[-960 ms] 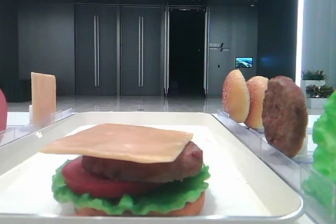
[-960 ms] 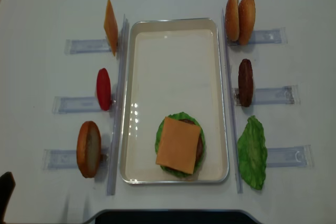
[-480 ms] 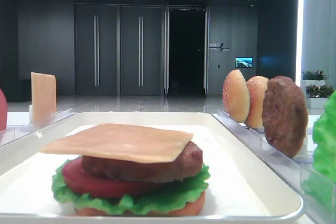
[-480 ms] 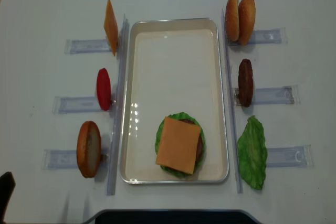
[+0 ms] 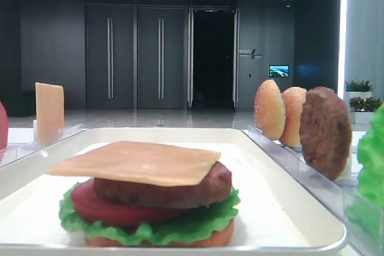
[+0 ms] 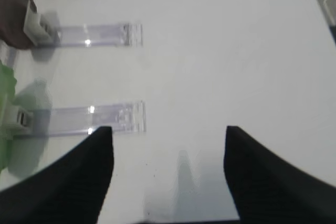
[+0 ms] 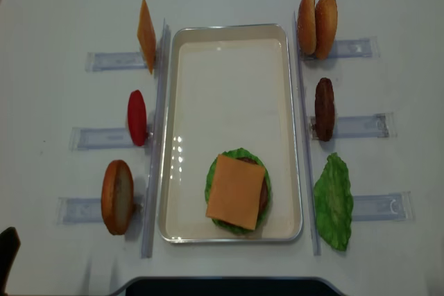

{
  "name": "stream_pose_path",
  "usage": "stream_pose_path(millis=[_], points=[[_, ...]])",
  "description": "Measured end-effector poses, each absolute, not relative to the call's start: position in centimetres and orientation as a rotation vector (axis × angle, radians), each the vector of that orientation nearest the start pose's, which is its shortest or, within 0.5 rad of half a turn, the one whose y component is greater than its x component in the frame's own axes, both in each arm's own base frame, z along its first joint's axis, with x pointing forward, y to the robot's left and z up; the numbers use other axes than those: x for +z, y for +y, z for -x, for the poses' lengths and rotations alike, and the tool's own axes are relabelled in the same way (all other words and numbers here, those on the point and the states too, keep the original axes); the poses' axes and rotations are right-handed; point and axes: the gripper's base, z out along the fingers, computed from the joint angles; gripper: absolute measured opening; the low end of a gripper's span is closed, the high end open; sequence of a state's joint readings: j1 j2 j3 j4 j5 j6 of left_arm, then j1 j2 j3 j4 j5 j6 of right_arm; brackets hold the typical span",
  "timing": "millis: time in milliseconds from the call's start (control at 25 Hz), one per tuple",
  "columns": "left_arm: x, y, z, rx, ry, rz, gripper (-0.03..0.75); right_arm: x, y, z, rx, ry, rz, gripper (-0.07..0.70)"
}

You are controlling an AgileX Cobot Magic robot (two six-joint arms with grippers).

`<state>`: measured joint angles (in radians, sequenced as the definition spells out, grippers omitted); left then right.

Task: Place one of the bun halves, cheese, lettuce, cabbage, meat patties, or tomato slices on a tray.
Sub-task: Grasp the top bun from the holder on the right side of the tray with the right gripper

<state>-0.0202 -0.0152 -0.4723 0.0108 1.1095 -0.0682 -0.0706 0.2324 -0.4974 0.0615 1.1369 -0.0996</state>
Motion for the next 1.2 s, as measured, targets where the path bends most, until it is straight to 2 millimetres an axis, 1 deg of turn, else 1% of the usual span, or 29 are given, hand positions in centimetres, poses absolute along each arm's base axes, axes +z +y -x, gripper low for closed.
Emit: stream_pose_path(millis=[120, 320, 400, 440, 680, 840, 960, 1200], points=[[26.6, 0.1, 0.6, -0.04, 2.105, 0.051, 0.391, 26.8, 0.4, -5.1, 0.038, 2.495, 0.041, 0.461], [26.6, 0.1, 0.6, -0.04, 2.105, 0.051, 0.391, 28.3, 0.5, -9.8, 0.127, 2.65, 0.053, 0.461], [26.6, 0.1, 0.6, -0.04, 2.105, 0.051, 0.391, 28.9, 0.4, -12.3, 0.141, 2.708, 0.053, 0.461], [26.6, 0.1, 0.6, -0.04, 2.105, 0.051, 0.391, 28.8, 0.3, -13.8, 0.149, 2.757, 0.052, 0.461], [26.6, 0.1, 0.6, -0.04, 2.105, 0.051, 0.391, 30.1, -0.2, -20.3, 0.159, 2.818, 0.067, 0.461], [26.6, 0.1, 0.6, -0.04, 2.105, 0.051, 0.391, 30.7, -0.3, -24.1, 0.175, 2.824, 0.067, 0.461], [26.6, 0.1, 0.6, -0.04, 2.105, 0.051, 0.391, 31.0, -0.4, -26.7, 0.198, 2.832, 0.064, 0.461], [26.6, 0.1, 0.6, -0.04, 2.105, 0.051, 0.391, 30.7, -0.6, -31.4, 0.222, 2.886, 0.072, 0.461]])
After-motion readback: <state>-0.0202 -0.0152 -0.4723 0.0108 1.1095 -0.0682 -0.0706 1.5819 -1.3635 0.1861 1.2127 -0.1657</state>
